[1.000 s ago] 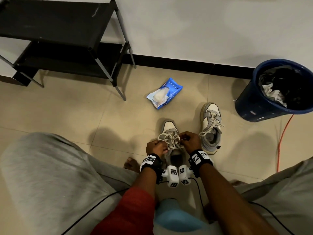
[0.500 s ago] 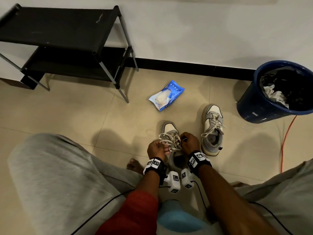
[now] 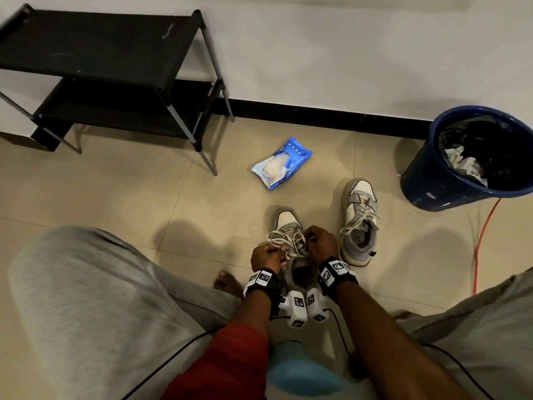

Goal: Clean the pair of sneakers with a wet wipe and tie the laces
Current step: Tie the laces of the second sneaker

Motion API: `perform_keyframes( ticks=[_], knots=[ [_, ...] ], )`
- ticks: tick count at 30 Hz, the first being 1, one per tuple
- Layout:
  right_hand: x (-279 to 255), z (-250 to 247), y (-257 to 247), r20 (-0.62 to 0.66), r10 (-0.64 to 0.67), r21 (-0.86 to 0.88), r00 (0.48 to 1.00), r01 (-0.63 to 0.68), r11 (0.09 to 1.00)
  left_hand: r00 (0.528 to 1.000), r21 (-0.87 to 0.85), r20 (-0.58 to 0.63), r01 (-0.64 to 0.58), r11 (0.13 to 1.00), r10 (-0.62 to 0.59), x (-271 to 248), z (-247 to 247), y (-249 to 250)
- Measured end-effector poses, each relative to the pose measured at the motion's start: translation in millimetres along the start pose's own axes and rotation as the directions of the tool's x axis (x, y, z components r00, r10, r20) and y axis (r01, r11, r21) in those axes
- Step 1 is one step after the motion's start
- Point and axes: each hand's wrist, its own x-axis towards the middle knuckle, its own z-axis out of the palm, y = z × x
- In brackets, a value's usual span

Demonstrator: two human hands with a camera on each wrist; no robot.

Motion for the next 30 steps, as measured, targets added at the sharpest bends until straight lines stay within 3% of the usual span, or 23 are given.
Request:
perform_keyframes(
  ticks=[5, 17, 24, 30],
  knots=[
    [-1, 4, 5, -0.12, -0.004, 0.061, 0.993, 0.012, 0.998, 0.999, -0.026, 0.034, 0.024, 0.999, -0.024, -1, 4, 0],
    [-4, 4, 12, -0.134, -0.025, 0.091, 0.991, 0.038, 0.995, 0.983, -0.204, 0.153, 0.13, 0.97, -0.099, 1, -6, 15],
    [-1, 4, 4, -0.042, -0.038, 0.091, 0.998, 0.042, 0.995, 0.996, -0.009, 0.059, -0.062, 0.998, 0.062, 0, -2, 9],
    [4, 3, 0, 0.004, -0.016, 0.01, 1.0, 0.016, 1.0, 0.997, 0.189, -0.041, -0.06, 0.98, 0.069, 17, -3, 0]
  ],
)
